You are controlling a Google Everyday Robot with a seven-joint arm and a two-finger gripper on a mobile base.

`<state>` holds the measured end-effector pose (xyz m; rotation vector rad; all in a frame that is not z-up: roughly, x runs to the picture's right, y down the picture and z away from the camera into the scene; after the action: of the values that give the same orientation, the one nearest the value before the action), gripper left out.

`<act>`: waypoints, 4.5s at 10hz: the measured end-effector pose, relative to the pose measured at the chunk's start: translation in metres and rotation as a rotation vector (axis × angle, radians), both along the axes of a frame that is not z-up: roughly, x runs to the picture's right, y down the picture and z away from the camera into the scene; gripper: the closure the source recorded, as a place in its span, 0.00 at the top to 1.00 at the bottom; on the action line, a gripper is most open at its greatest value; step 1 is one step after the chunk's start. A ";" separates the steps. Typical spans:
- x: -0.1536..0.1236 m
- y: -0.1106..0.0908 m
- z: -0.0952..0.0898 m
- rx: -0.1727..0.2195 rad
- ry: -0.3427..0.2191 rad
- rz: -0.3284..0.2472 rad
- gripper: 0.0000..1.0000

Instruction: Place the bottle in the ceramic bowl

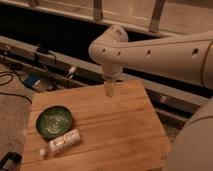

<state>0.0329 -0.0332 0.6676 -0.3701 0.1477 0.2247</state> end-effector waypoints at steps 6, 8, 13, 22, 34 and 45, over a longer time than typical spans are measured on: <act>-0.035 0.000 0.001 -0.019 -0.081 -0.197 0.80; -0.046 0.003 0.002 -0.031 -0.111 -0.223 0.80; -0.105 0.054 0.023 -0.132 -0.202 -0.287 0.80; -0.116 0.114 0.021 -0.256 -0.255 -0.297 0.80; -0.166 0.212 0.055 -0.358 -0.446 -0.280 0.80; -0.201 0.222 0.053 -0.369 -0.497 -0.411 0.80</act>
<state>-0.1679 0.1886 0.7203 -0.7391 -0.2297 -0.3080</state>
